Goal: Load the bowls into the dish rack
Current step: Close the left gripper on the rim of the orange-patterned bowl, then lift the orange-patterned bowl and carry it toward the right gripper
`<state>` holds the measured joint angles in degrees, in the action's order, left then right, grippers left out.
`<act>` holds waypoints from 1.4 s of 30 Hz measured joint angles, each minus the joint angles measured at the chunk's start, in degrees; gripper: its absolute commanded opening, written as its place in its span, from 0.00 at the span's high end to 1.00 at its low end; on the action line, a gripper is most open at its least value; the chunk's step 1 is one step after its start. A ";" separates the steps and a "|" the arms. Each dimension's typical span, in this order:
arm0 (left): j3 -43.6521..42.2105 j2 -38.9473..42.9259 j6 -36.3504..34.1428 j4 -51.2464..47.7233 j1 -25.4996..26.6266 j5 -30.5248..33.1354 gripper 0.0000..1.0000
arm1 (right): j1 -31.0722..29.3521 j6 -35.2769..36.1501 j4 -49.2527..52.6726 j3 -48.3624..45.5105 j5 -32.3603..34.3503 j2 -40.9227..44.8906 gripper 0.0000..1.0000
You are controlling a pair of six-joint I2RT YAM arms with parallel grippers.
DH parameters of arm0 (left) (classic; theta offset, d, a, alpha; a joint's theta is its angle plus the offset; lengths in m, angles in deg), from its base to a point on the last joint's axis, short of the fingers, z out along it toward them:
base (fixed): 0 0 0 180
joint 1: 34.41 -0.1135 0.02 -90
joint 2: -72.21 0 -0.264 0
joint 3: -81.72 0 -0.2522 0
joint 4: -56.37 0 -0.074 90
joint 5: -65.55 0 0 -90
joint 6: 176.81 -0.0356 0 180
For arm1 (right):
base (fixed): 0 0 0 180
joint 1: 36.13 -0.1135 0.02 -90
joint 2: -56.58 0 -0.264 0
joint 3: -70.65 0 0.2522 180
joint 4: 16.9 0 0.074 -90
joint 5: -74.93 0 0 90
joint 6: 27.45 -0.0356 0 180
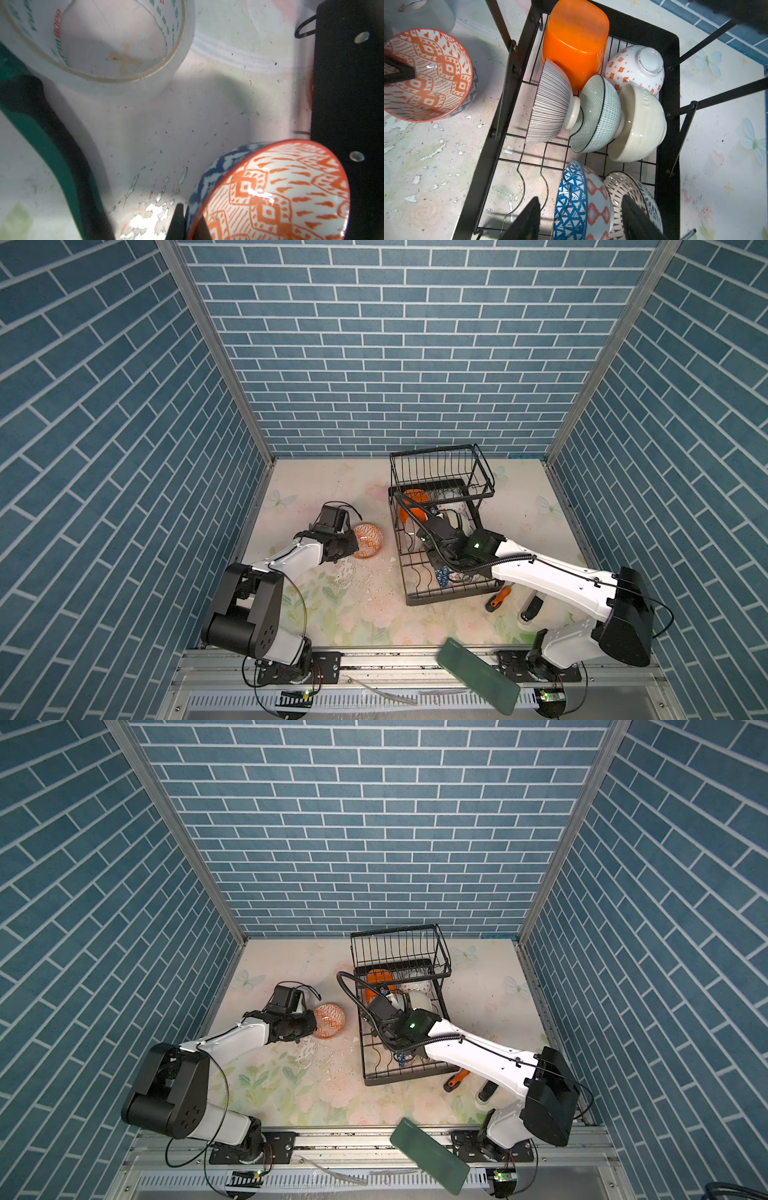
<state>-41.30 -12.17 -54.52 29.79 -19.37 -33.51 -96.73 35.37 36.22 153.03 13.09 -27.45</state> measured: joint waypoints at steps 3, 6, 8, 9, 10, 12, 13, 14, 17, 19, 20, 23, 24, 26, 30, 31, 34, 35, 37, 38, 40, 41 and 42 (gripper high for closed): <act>-0.04 1.22 -0.13 -0.50 0.00 -0.02 1.00 | -0.11 0.00 -0.09 0.00 -0.26 -0.46 0.37; -0.04 2.71 -0.20 -0.98 -0.02 -0.04 1.00 | -0.15 0.00 -0.50 0.00 -0.59 -0.85 0.37; -0.07 3.74 -0.28 -1.46 0.00 -0.07 1.00 | -0.15 0.02 -0.92 0.00 -0.85 -1.16 0.37; -0.20 4.31 -0.35 -1.68 0.00 -0.11 1.00 | -0.15 0.02 -1.14 0.00 -1.07 -1.31 0.37; -0.28 4.79 -0.39 -1.92 0.00 -0.15 1.00 | -0.15 0.02 -1.31 0.02 -1.27 -1.53 0.37; -0.76 6.14 -0.46 -2.67 0.00 -0.26 1.00 | -0.22 0.07 -1.66 0.09 -1.68 -2.14 0.37; -0.98 6.80 -0.57 -3.17 0.00 -0.28 1.00 | -0.26 0.07 -1.90 0.11 -1.90 -2.49 0.37; -1.20 7.52 -0.63 -3.65 0.04 -0.33 1.00 | -0.33 0.09 -2.10 0.13 -2.14 -2.93 0.37; -1.99 9.79 -0.72 -4.79 0.15 -0.61 1.00 | -0.55 0.24 -2.36 0.42 -2.99 -4.31 0.37; -2.43 11.52 -0.79 -5.86 0.31 -0.79 1.00 | -0.72 0.42 -2.56 1.16 -3.63 -5.51 0.37; -2.64 12.44 -0.81 -6.45 0.39 -0.92 1.00 | -0.81 0.50 -2.73 1.68 -3.98 -6.03 0.37; -2.97 15.17 -0.79 -8.09 0.94 -1.07 1.00 | -1.16 0.74 -3.89 3.26 -5.16 -7.21 0.37; -3.43 16.46 -0.76 -8.26 1.20 -1.09 1.00 | -1.29 1.03 -4.28 3.74 -5.66 -7.37 0.37; -4.09 18.51 -0.72 -9.44 1.81 -1.05 1.00 | -1.53 1.60 -5.05 4.59 -6.58 -7.50 0.37; -4.59 21.73 -0.37 -12.22 3.76 -0.52 1.00 | -2.01 2.23 -6.40 6.84 -8.37 -8.02 0.37; -4.59 22.47 -0.24 -12.74 4.33 -0.28 1.00 | -2.12 2.38 -6.75 7.28 -8.68 -8.15 0.38; -4.59 24.87 0.35 -14.19 6.32 0.94 1.00 | -2.82 3.23 -7.41 8.48 -9.46 -8.50 0.38; -4.59 25.57 0.55 -14.53 7.08 1.49 1.00 | -3.13 3.54 -7.63 8.70 -9.81 -8.52 0.38; -4.59 26.45 0.96 -15.13 8.61 2.47 1.00 | -3.54 3.69 -8.02 9.01 -10.64 -8.57 0.38; -4.59 26.75 1.29 -15.45 9.53 2.93 1.00 | -3.67 3.72 -8.00 9.31 -11.04 -8.70 0.38; -4.52 26.95 1.75 -16.09 11.19 3.89 1.00 | -3.98 3.72 -8.20 9.94 -11.58 -9.11 0.38; -4.35 26.95 1.92 -16.50 12.07 4.42 1.00 | -4.07 3.72 -8.26 10.32 -11.85 -9.42 0.39; -4.15 26.95 2.10 -16.72 12.98 5.07 1.00 | -4.17 3.72 -8.37 10.56 -11.98 -9.75 0.39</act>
<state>-45.45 14.78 -52.42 13.07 -6.38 -28.44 -100.90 39.09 27.85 163.59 1.11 -37.20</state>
